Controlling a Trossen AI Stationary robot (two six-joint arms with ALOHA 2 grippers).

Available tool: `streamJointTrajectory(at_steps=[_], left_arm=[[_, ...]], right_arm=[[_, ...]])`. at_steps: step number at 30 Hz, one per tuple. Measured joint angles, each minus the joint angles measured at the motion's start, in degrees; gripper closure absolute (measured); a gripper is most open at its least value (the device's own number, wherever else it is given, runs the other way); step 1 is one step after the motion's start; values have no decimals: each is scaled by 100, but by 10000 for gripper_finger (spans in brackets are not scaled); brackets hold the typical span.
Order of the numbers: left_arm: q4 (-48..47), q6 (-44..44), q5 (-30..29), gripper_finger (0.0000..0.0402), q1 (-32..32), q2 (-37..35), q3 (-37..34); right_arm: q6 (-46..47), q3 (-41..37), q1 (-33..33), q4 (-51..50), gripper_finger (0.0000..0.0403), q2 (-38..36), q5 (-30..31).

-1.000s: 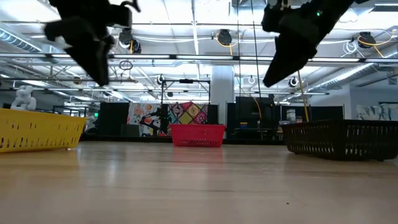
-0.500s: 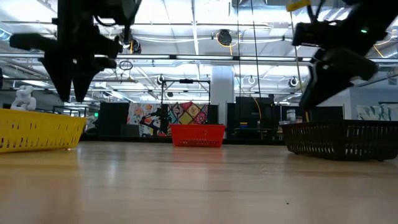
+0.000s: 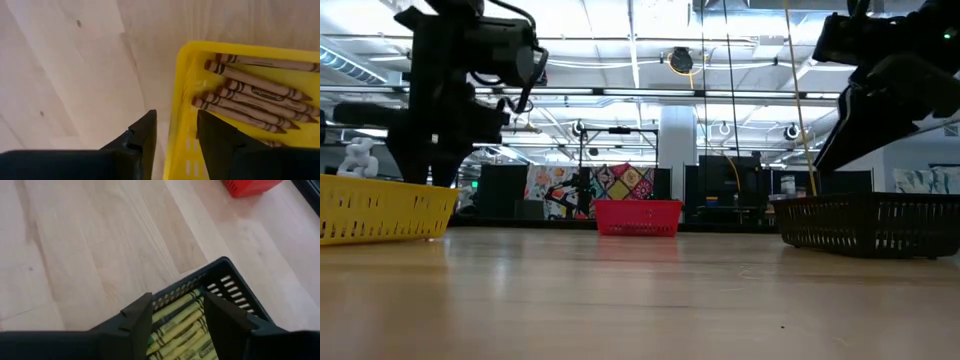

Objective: Sort crayons
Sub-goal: Adjust the yellow basket

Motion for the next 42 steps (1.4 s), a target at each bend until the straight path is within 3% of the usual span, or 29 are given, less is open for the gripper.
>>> streamJointTrajectory(at_steps=[6,13,31,38,42], left_arm=[[157,89,-140,307,0,0,-235],[178,95,-142,391,167,0,-237],[236,741,-42,399,2286,-2,-235],[290,992,30,396,2507,-2,-233],[407,1078,-9,361,2503,-2,-233]], right_arm=[[-66,0,94,49,241,-48,0],[-212,0,94,70,241,-231,143],[-319,4,91,277,241,-282,149],[-309,4,91,273,241,-282,149],[-306,4,91,280,241,-282,149]])
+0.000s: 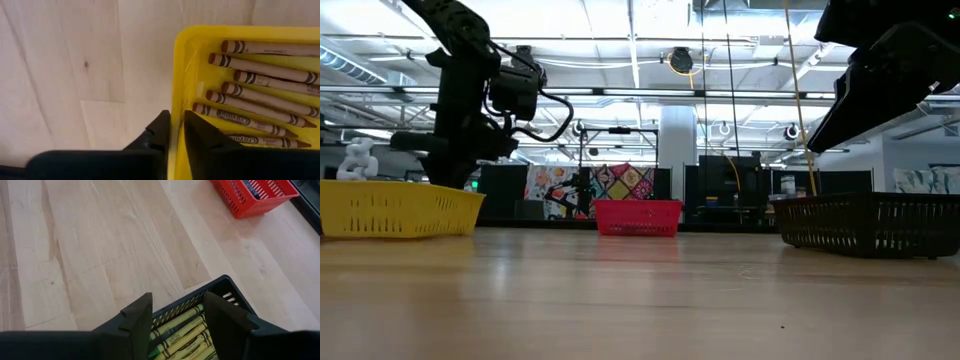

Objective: Sort crayons
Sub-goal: Adjust the yellow basket, then return to Home Position

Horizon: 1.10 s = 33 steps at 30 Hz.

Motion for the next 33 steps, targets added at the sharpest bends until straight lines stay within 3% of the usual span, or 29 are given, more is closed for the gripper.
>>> streamJointTrajectory(at_steps=[8,15,18,25,33], left_arm=[[-131,-86,-5,284,-9,7,56],[-858,-564,31,274,-163,7,859],[-928,-823,88,274,-273,-96,1173],[1140,-1298,1026,274,-642,-1293,718],[3893,-2294,1235,274,-1156,-3609,-913]], right_arm=[[2,0,0,7,241,2,-2],[-255,1,-115,8,241,-304,-48],[-768,2,-251,6,242,-644,-406],[-2131,-682,-892,528,270,-2052,-1201],[-2894,-2173,-1961,2323,314,-4182,-2587]])
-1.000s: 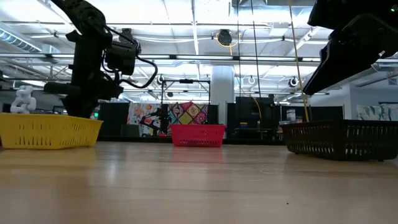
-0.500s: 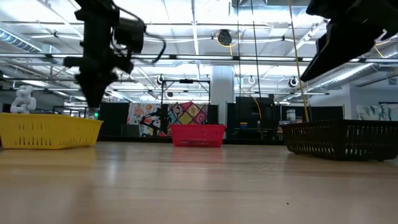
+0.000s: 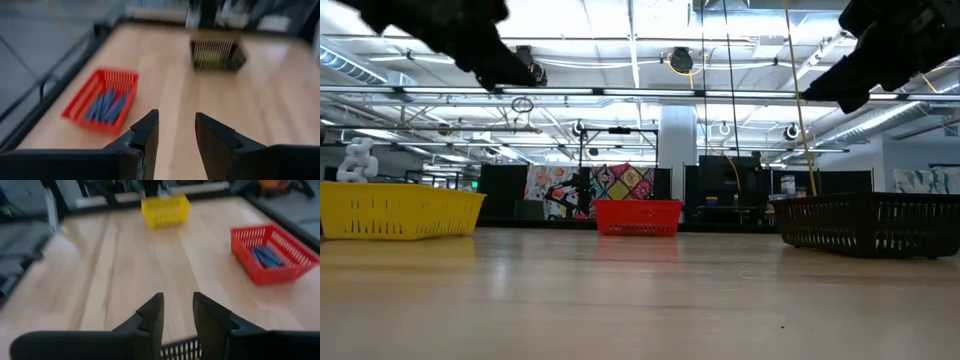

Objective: Sort crayons
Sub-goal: Return to Home Position

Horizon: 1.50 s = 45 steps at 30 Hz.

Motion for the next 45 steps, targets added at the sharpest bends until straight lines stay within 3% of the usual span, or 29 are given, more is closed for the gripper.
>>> streamJointTrajectory(at_steps=[6,13,20,28,33,37,45], left_arm=[[1577,-732,-16,274,-146,-1494,-1342],[2021,-1000,-82,277,-334,-2589,-2131],[2300,-953,-887,315,-935,-3163,-2613],[3623,-408,-1546,385,-1855,-3255,-3253],[3318,-244,-1829,398,-2087,-3437,-3292],[2480,-179,-2287,401,-2039,-4010,-3292],[1890,-324,-2285,401,-2005,-4247,-3193]], right_arm=[[-433,-393,-762,339,343,-725,-792],[-710,-411,-1567,383,380,-1237,-1501],[-583,-411,-1952,350,400,-1552,-1795],[-390,-592,-1964,386,400,-1562,-1843],[-296,-872,-1967,557,399,-1604,-2083],[-354,-898,-1969,554,399,-1774,-2083],[-546,-898,-1991,-38,399,-2830,-2092]])
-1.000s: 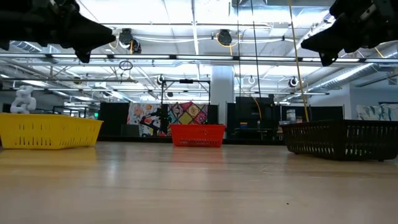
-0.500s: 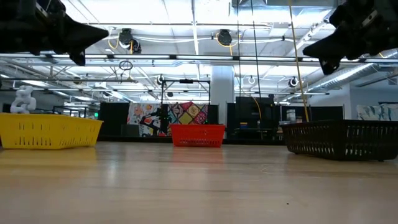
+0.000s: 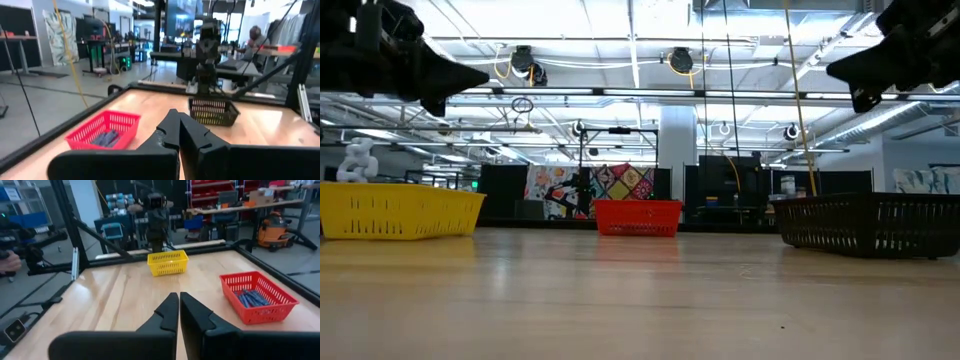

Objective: Sort crayons
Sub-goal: Return to Home Position

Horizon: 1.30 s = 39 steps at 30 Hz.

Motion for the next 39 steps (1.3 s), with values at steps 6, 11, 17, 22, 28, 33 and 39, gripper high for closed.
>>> streamJointTrajectory(at_steps=[6,11,17,22,28,33,39], left_arm=[[-143,-162,10,401,-2,0,-5],[-97,-173,-2,402,-2,5,-7],[-62,-174,-21,402,-2,0,-10],[-66,-181,-27,402,-2,0,-10],[-63,-185,-30,402,-2,0,-10],[-73,-289,-32,402,-2,0,-10],[-98,-327,-25,402,-2,0,-10]], right_arm=[[211,-33,0,-54,399,-654,2],[381,-351,8,863,399,-535,-103],[384,-991,13,2029,399,-551,-302],[459,-1330,13,2650,399,-547,-433],[754,-1480,127,2716,399,-552,-655],[855,-1485,479,2571,399,-553,-888],[815,-1493,918,2162,399,-553,-269]])
